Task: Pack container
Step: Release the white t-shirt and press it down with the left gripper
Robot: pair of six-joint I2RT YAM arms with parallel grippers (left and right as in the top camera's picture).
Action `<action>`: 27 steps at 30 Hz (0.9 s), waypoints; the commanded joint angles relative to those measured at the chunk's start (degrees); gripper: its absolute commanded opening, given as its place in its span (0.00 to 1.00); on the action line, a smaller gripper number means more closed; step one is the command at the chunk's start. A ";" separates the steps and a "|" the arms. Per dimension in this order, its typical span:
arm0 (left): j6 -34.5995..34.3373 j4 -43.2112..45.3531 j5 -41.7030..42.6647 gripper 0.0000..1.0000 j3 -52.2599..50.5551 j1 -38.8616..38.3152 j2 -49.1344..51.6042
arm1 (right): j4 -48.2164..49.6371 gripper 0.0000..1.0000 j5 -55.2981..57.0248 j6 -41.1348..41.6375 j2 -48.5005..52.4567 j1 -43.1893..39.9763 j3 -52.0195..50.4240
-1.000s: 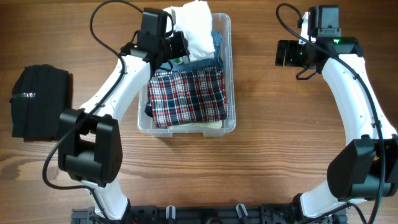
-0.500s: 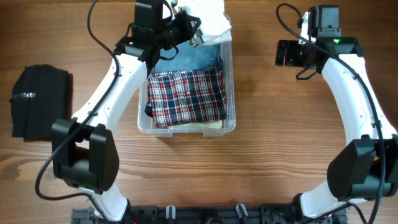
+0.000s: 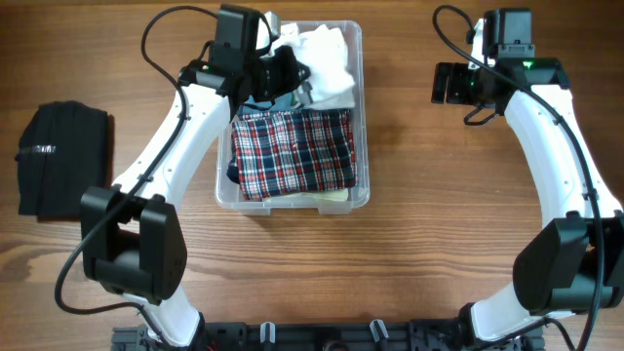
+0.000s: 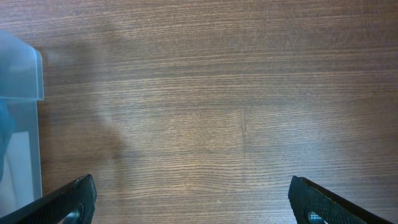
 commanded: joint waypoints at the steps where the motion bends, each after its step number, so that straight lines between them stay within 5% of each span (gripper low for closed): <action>1: 5.53 -1.57 -8.85 0.04 1.33 0.31 -1.46 | 0.17 1.00 0.59 1.05 -1.33 -0.04 1.05; 4: 9.03 -1.86 -9.44 0.16 1.33 0.31 -1.05 | 0.17 1.00 0.59 1.05 -1.33 -0.04 1.05; 5: 9.42 -1.84 -9.68 0.34 1.33 0.31 -0.85 | 0.17 1.00 0.59 1.05 -1.33 -0.04 1.05; 8: 9.46 -1.92 -11.74 0.48 1.33 0.31 -0.46 | 0.17 1.00 0.59 1.05 -1.33 -0.04 1.05; 13: 12.98 -2.80 -18.73 0.98 1.33 0.31 -0.26 | 0.17 1.00 0.59 1.05 -1.33 -0.04 1.05; 18: 14.93 -5.09 -30.29 0.99 1.33 0.31 -0.28 | 0.17 1.00 0.59 1.03 -1.33 -0.04 1.05; 27: 14.71 -1.27 -30.23 1.00 1.53 -2.73 -1.84 | 0.17 1.00 0.59 1.07 -1.33 -0.04 1.05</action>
